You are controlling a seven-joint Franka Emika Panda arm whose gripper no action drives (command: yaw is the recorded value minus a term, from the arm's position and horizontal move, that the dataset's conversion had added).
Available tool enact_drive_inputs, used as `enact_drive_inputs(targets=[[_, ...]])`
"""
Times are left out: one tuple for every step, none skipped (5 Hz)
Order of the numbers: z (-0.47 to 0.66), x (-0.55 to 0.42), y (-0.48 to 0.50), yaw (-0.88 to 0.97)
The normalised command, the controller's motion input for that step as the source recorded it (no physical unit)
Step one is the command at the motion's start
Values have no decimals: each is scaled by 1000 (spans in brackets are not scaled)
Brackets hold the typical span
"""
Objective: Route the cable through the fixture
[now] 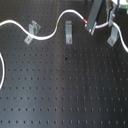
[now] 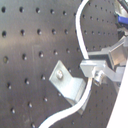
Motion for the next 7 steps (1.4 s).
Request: enact_drive_inputs(targets=[[178, -125, -52, -200], [257, -69, -12, -200], [-4, 5, 223, -291], [-5, -49, 255, -280], [117, -46, 44, -240], [252, -34, 46, -237], [99, -118, 377, -154]])
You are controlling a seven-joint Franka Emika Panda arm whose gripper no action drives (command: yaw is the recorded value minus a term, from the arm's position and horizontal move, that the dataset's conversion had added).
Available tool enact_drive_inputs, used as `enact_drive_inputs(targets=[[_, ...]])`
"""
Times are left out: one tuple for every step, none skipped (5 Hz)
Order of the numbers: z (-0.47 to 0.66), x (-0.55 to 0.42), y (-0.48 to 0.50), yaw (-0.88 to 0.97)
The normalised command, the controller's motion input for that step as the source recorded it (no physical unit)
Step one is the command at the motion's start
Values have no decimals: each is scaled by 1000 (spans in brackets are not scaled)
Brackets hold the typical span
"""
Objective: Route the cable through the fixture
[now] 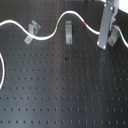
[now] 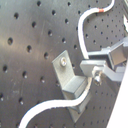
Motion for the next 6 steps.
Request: enact_drive_inputs(targets=[[-4, -194, 327, 0], [-19, -189, 404, 146], [-25, -97, 128, 520], [-1, -46, 35, 388], [-2, -101, -111, 414], [-75, -136, -200, 234]])
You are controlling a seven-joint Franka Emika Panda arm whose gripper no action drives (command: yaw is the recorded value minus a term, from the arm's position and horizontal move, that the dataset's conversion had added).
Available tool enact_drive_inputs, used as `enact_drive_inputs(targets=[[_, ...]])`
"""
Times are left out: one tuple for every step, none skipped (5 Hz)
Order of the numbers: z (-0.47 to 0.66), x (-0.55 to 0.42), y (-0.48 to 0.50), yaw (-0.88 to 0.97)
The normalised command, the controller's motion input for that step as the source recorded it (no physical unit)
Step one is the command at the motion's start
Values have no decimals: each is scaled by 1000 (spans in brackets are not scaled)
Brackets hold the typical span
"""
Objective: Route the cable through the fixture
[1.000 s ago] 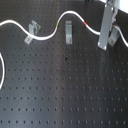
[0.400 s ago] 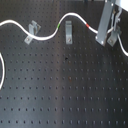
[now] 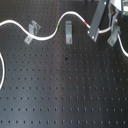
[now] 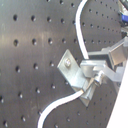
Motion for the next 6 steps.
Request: enact_drive_inputs(targets=[[-85, -89, -234, 111], [-68, 80, -150, 0], [-46, 73, -77, 0], [360, -168, -199, 6], [135, -344, -249, 137], [-92, -234, -152, 277]])
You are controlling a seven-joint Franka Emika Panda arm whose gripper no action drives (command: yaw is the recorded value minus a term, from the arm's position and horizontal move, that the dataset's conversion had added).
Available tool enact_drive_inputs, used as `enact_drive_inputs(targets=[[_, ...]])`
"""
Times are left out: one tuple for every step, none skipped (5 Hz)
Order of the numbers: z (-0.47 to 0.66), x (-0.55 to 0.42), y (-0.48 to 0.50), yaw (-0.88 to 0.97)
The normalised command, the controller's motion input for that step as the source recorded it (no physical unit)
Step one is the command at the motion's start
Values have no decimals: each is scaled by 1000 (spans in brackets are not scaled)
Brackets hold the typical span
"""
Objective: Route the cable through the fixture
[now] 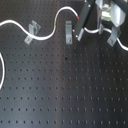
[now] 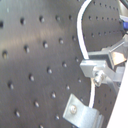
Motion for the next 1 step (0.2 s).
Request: enact_drive_inputs(targets=[[0, -20, -12, 0]])
